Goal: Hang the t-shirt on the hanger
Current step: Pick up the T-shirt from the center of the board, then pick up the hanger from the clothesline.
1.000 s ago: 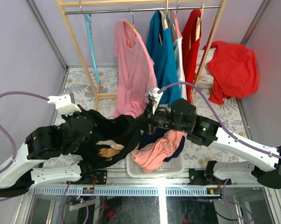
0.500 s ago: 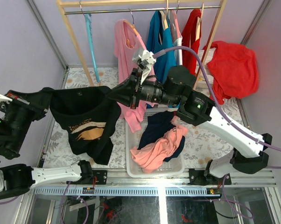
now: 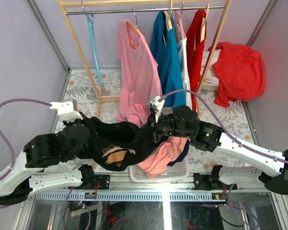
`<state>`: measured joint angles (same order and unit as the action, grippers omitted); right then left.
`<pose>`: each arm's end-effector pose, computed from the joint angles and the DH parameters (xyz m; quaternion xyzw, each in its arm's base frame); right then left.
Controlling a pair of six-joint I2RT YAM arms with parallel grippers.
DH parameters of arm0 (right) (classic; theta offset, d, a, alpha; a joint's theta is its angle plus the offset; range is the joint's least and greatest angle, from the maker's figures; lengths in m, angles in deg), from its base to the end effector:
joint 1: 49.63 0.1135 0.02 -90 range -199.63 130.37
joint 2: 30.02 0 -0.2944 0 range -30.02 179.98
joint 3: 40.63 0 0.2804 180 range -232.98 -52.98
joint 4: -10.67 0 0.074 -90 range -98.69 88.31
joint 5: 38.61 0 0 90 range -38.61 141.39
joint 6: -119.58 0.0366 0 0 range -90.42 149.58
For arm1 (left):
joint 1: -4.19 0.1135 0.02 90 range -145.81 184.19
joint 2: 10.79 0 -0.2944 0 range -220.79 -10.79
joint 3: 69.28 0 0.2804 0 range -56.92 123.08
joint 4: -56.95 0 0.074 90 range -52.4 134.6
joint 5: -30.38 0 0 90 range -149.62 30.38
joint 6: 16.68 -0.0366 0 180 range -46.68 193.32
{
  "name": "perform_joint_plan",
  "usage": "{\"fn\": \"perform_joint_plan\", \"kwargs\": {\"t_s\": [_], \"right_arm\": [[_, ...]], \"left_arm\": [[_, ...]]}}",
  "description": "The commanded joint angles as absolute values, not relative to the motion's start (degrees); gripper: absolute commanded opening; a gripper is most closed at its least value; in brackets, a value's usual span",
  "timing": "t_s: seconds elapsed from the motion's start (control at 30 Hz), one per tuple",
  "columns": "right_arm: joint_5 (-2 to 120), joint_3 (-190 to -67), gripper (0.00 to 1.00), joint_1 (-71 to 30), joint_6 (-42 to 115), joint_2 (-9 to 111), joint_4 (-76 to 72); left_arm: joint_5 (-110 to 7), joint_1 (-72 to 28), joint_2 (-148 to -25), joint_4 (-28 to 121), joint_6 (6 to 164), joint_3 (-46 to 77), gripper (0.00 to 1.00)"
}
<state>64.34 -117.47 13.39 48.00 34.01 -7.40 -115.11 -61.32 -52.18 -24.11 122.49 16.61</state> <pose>0.1169 0.2476 0.4303 -0.3489 0.6504 0.5000 0.4532 0.0586 -0.0560 0.4483 -0.0949 0.8122 -0.1106 0.5648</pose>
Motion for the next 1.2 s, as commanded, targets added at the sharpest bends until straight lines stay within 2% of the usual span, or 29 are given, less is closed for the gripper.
{"fn": "perform_joint_plan", "kwargs": {"t_s": [0.0, 1.17], "right_arm": [[60.96, -116.45, 0.0, 13.24, 48.97, 32.61, -3.61], [60.67, -121.66, 0.0, 13.25, 47.7, 35.61, -2.37]], "left_arm": [[-112.74, -61.09, -52.19, -17.11, 125.62, 12.98, 0.0], [-118.54, -61.18, -52.48, -21.72, 125.97, 16.57, 0.0]]}}
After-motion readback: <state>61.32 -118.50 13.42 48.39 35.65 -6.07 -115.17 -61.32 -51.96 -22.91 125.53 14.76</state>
